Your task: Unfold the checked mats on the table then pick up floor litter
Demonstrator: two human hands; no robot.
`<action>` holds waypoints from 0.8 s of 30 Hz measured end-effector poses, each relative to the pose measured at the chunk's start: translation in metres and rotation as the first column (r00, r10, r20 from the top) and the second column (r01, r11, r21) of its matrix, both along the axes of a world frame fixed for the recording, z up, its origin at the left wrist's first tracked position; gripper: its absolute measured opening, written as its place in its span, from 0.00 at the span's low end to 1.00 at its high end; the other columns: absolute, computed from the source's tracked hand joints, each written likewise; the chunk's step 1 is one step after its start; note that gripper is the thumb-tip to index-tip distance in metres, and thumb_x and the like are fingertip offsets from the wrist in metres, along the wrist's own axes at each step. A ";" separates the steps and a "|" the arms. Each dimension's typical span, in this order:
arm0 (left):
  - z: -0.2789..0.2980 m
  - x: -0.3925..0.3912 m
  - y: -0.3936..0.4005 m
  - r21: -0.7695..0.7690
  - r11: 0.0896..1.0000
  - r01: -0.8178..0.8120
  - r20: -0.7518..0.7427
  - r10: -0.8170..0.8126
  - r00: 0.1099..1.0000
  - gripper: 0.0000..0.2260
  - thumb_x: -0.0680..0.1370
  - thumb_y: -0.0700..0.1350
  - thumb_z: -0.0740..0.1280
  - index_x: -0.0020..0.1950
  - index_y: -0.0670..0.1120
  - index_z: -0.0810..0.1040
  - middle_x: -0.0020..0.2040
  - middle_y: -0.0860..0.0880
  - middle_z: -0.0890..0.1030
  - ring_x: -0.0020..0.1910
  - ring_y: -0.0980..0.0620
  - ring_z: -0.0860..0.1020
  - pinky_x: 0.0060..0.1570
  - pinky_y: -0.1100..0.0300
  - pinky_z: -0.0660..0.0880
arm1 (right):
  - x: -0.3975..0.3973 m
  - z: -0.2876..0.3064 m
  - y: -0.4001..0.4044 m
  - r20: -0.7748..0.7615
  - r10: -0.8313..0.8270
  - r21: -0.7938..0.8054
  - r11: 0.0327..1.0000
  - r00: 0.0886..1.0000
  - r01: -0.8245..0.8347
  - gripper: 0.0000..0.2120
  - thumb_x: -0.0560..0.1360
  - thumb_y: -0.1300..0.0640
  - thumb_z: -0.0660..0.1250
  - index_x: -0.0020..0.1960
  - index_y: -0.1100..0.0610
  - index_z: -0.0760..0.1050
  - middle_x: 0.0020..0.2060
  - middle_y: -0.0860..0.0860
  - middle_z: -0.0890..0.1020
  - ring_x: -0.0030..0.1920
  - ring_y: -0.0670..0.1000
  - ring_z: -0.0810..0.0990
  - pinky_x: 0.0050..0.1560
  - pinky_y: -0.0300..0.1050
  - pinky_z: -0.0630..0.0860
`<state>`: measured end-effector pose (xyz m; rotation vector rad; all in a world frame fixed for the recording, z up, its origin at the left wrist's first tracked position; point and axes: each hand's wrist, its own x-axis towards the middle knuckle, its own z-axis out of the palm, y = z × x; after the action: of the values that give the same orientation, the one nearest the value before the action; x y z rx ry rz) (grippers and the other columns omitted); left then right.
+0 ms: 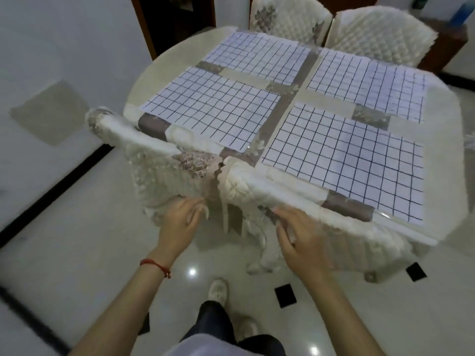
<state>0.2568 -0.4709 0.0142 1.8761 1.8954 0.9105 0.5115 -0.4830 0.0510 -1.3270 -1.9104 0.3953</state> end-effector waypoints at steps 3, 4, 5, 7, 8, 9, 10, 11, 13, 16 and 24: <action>-0.041 -0.006 -0.048 -0.258 0.966 -0.009 0.035 0.019 0.999 0.12 0.77 0.38 0.63 0.59 0.40 0.77 0.57 0.42 0.80 0.56 0.45 0.77 0.54 0.60 0.69 | 0.002 -0.042 -0.044 0.040 0.044 -0.172 0.984 0.998 -0.037 0.11 0.73 0.67 0.64 0.53 0.61 0.79 0.50 0.56 0.82 0.51 0.54 0.80 0.53 0.39 0.71; -0.056 -0.007 -0.062 -0.357 0.934 0.003 0.046 0.015 0.999 0.13 0.78 0.39 0.62 0.61 0.40 0.76 0.59 0.42 0.79 0.57 0.45 0.76 0.56 0.60 0.69 | 0.004 -0.059 -0.059 0.058 0.048 -0.270 0.962 0.997 -0.030 0.11 0.73 0.67 0.64 0.55 0.60 0.78 0.51 0.56 0.82 0.50 0.55 0.81 0.51 0.38 0.71; -0.070 -0.008 -0.076 -0.450 0.893 0.015 0.054 0.010 0.998 0.14 0.78 0.41 0.62 0.63 0.40 0.75 0.61 0.42 0.78 0.59 0.46 0.76 0.58 0.60 0.68 | 0.007 -0.077 -0.074 0.070 0.032 -0.385 0.923 0.997 -0.003 0.12 0.75 0.65 0.64 0.57 0.59 0.77 0.53 0.55 0.81 0.50 0.55 0.81 0.49 0.37 0.70; -0.098 -0.010 -0.100 -0.579 0.814 0.036 0.066 0.003 0.998 0.14 0.78 0.42 0.61 0.63 0.40 0.74 0.63 0.42 0.77 0.61 0.47 0.75 0.60 0.62 0.67 | 0.016 -0.113 -0.101 0.111 -0.030 -0.586 0.805 0.993 0.090 0.15 0.77 0.61 0.62 0.63 0.56 0.74 0.58 0.53 0.78 0.54 0.54 0.78 0.50 0.36 0.68; -0.109 -0.013 -0.110 -0.626 0.779 0.039 0.064 0.002 0.998 0.14 0.78 0.42 0.61 0.63 0.40 0.75 0.63 0.42 0.77 0.60 0.47 0.75 0.60 0.62 0.67 | 0.022 -0.129 -0.113 0.124 -0.068 -0.662 0.737 0.990 0.133 0.16 0.78 0.60 0.61 0.65 0.56 0.72 0.60 0.53 0.77 0.57 0.53 0.77 0.53 0.37 0.69; -0.120 -0.017 -0.119 -0.671 0.740 0.036 0.053 0.000 0.999 0.14 0.79 0.42 0.61 0.63 0.41 0.75 0.63 0.42 0.77 0.60 0.47 0.76 0.60 0.62 0.68 | 0.027 -0.141 -0.125 0.125 -0.117 -0.726 0.667 0.985 0.171 0.17 0.78 0.59 0.60 0.66 0.57 0.70 0.62 0.54 0.76 0.59 0.52 0.75 0.56 0.39 0.69; -0.129 -0.023 -0.126 -0.719 0.695 0.032 0.037 -0.008 0.999 0.14 0.79 0.43 0.61 0.64 0.41 0.74 0.63 0.42 0.77 0.60 0.47 0.76 0.59 0.62 0.68 | 0.031 -0.150 -0.136 0.125 -0.174 -0.779 0.593 0.977 0.205 0.17 0.78 0.59 0.60 0.67 0.58 0.69 0.63 0.55 0.75 0.60 0.53 0.75 0.57 0.38 0.68; -0.138 -0.029 -0.134 -0.764 0.645 0.029 0.018 -0.024 1.000 0.15 0.79 0.44 0.60 0.64 0.41 0.74 0.63 0.43 0.77 0.60 0.47 0.76 0.58 0.63 0.68 | 0.034 -0.157 -0.148 0.129 -0.233 -0.819 0.522 0.964 0.236 0.17 0.78 0.59 0.59 0.67 0.59 0.69 0.63 0.55 0.75 0.60 0.53 0.75 0.57 0.38 0.68; -0.153 -0.042 -0.145 -0.824 0.566 0.023 -0.014 -0.062 0.998 0.16 0.79 0.45 0.60 0.65 0.41 0.73 0.62 0.42 0.78 0.60 0.47 0.76 0.55 0.65 0.68 | 0.037 -0.169 -0.173 0.146 -0.348 -0.869 0.402 0.926 0.288 0.17 0.79 0.60 0.59 0.67 0.59 0.69 0.62 0.57 0.76 0.56 0.52 0.75 0.54 0.37 0.67; -0.168 -0.054 -0.152 -0.864 0.502 0.032 -0.032 -0.118 0.992 0.15 0.79 0.46 0.60 0.63 0.42 0.74 0.60 0.43 0.79 0.58 0.47 0.77 0.53 0.66 0.68 | 0.042 -0.185 -0.209 0.191 -0.482 -0.900 0.263 0.855 0.349 0.16 0.78 0.60 0.59 0.65 0.59 0.71 0.58 0.60 0.78 0.50 0.51 0.75 0.49 0.37 0.68; -0.175 -0.014 -0.150 -0.891 0.434 0.135 0.013 -0.274 0.962 0.12 0.79 0.44 0.60 0.58 0.41 0.78 0.55 0.43 0.81 0.50 0.49 0.77 0.47 0.66 0.68 | 0.070 -0.195 -0.306 0.249 -0.723 -0.907 0.059 0.645 0.417 0.14 0.78 0.61 0.60 0.63 0.61 0.73 0.55 0.63 0.79 0.49 0.56 0.76 0.48 0.41 0.67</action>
<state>0.2431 -0.6205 -0.1603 1.4036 1.6084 -0.3388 0.5813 -0.7888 -0.1443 -2.4796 -0.5437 1.2894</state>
